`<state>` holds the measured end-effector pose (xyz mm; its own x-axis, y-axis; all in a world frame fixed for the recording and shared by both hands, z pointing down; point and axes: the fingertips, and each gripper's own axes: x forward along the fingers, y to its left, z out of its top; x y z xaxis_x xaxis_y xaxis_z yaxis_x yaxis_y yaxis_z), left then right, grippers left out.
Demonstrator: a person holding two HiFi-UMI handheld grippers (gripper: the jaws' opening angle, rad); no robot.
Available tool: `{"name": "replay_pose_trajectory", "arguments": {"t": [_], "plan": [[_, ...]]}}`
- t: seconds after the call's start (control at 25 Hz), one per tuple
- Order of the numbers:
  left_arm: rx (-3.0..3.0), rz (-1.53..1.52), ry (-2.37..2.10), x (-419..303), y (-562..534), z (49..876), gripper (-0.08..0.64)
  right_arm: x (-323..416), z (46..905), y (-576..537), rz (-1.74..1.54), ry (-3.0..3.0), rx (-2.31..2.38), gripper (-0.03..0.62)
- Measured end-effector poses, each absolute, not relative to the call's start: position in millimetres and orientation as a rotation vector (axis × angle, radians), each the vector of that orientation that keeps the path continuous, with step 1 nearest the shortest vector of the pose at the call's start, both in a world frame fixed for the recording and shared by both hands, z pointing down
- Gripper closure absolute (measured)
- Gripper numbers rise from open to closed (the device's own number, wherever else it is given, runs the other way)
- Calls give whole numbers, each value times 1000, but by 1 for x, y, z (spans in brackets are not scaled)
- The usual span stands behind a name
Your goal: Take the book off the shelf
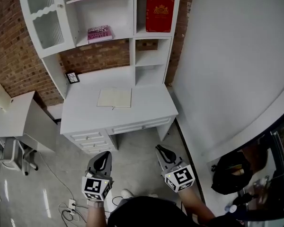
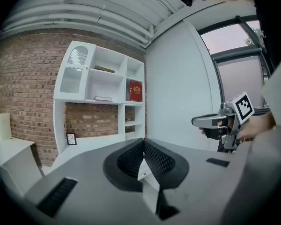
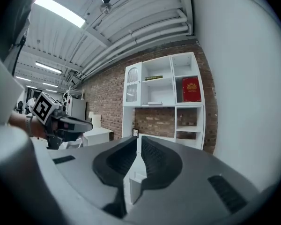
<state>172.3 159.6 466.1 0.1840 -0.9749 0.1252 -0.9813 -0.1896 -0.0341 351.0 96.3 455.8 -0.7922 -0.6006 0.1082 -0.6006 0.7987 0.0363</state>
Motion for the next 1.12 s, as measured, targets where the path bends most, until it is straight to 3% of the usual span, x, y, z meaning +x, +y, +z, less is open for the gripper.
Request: {"name": "replay_pose_trajectory", "arguments": {"t": [0.56,1.12], "plan": [[2149,127,-2171,-30,225,477,551,185,467,84,47,-2860,861,552],[2024,103,-2307,-133,232,481,551,85,457,49,-115,-2863,785,552]]}}
